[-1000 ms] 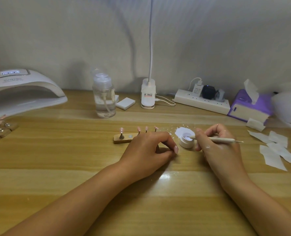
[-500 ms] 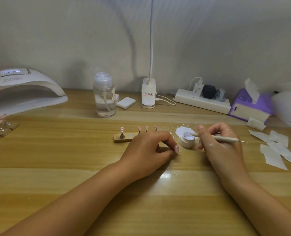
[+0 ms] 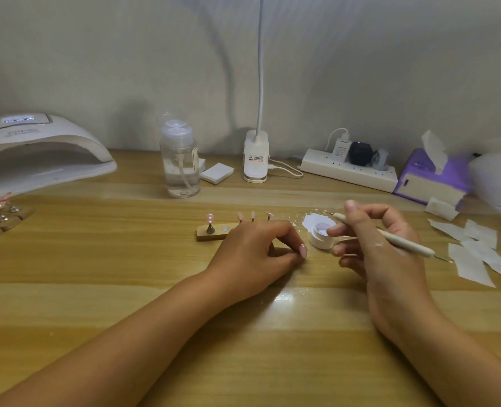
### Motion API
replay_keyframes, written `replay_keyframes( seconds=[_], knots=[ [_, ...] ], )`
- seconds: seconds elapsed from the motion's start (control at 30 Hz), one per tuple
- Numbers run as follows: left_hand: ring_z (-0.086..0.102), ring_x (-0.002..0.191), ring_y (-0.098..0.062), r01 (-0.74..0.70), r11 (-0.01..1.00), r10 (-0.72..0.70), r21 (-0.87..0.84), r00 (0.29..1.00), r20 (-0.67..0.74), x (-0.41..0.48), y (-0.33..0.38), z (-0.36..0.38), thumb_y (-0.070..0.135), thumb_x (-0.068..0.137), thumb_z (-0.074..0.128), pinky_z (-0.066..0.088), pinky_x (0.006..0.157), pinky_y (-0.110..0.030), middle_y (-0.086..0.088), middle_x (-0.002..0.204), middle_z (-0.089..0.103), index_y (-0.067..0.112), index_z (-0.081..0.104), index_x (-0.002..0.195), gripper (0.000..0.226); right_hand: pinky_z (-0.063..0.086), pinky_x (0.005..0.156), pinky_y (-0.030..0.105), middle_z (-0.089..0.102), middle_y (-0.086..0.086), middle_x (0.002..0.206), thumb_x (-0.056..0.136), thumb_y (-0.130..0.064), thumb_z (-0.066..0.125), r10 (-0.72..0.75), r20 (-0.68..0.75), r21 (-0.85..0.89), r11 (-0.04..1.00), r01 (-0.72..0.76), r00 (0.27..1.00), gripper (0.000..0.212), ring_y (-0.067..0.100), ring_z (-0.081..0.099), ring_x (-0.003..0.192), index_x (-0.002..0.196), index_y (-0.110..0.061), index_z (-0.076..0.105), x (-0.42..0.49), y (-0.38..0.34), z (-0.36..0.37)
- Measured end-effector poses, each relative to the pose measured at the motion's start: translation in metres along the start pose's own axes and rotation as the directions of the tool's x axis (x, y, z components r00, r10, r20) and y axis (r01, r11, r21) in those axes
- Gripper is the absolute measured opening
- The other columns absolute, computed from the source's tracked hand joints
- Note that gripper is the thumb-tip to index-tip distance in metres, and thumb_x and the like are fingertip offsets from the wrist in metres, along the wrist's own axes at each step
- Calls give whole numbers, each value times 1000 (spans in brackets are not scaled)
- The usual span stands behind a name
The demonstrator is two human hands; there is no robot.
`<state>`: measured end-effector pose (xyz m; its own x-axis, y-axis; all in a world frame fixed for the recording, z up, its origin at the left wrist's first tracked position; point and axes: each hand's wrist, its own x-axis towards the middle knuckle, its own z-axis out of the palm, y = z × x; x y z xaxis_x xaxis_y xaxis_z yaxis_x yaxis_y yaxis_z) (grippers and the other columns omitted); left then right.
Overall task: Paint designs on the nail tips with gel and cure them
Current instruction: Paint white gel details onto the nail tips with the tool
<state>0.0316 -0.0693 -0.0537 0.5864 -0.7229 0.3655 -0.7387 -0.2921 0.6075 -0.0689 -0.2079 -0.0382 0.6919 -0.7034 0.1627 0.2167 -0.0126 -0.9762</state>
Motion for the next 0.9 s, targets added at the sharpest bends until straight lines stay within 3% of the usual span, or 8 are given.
replay_keyframes(
  seconds=[0.1,0.2,0.27,0.33,0.4,0.5,0.73,0.9],
  knots=[
    [54,61,6,-14,1000,14,12,1000,-4,0,0,0,24,85,73,9,74,15,48,65,51,36,64,81,16,37,37,17,64,2,56,89,-22,72,39,69,-25,999,-38,997,22,8,47,41,82,-14,53,-6,4,6],
    [53,60,8,-12,1000,12,5,1000,-4,0,0,1,22,85,72,5,79,12,49,61,49,34,64,82,15,32,36,17,54,4,45,85,-8,66,48,51,-98,994,-43,998,28,8,39,38,69,-15,43,-6,9,8],
    [53,59,8,-10,1000,10,-12,1000,-5,1,-1,1,21,85,72,11,91,0,48,60,50,32,66,82,13,33,37,17,56,7,44,80,-9,65,39,64,-147,989,-29,997,29,9,41,37,62,-17,43,-6,10,8],
    [52,57,7,-19,1000,19,-13,1000,-6,1,-1,2,20,84,72,25,86,-8,46,59,50,32,67,82,13,34,36,21,59,9,46,71,-20,65,41,83,-203,979,-24,996,24,10,43,38,57,-21,46,-7,11,8],
    [52,57,7,-28,1000,28,0,1000,-14,1,-1,1,20,84,73,25,84,-3,47,59,49,33,66,81,14,34,36,24,61,9,47,64,-26,60,47,91,-239,971,-24,995,15,12,45,40,55,-23,48,-7,11,8],
    [52,57,7,-30,999,30,17,999,-19,0,-1,0,19,83,73,8,80,12,48,58,48,32,65,81,16,35,37,24,62,9,48,64,-28,61,51,87,-245,969,-28,995,15,12,46,41,56,-24,50,-6,12,8],
    [51,58,4,-17,1000,17,27,1000,-22,1,0,0,20,83,73,5,77,13,46,58,49,34,66,80,16,35,38,18,60,10,47,82,-6,64,29,100,-196,981,-9,995,38,11,44,38,53,-24,47,-5,13,6],
    [52,57,8,-17,1000,17,7,1000,-25,1,0,0,18,83,73,0,88,10,47,57,48,27,69,82,10,35,38,19,60,11,47,80,-8,64,27,113,-183,983,-6,993,36,12,44,38,52,-24,47,-5,12,7]
  ],
)
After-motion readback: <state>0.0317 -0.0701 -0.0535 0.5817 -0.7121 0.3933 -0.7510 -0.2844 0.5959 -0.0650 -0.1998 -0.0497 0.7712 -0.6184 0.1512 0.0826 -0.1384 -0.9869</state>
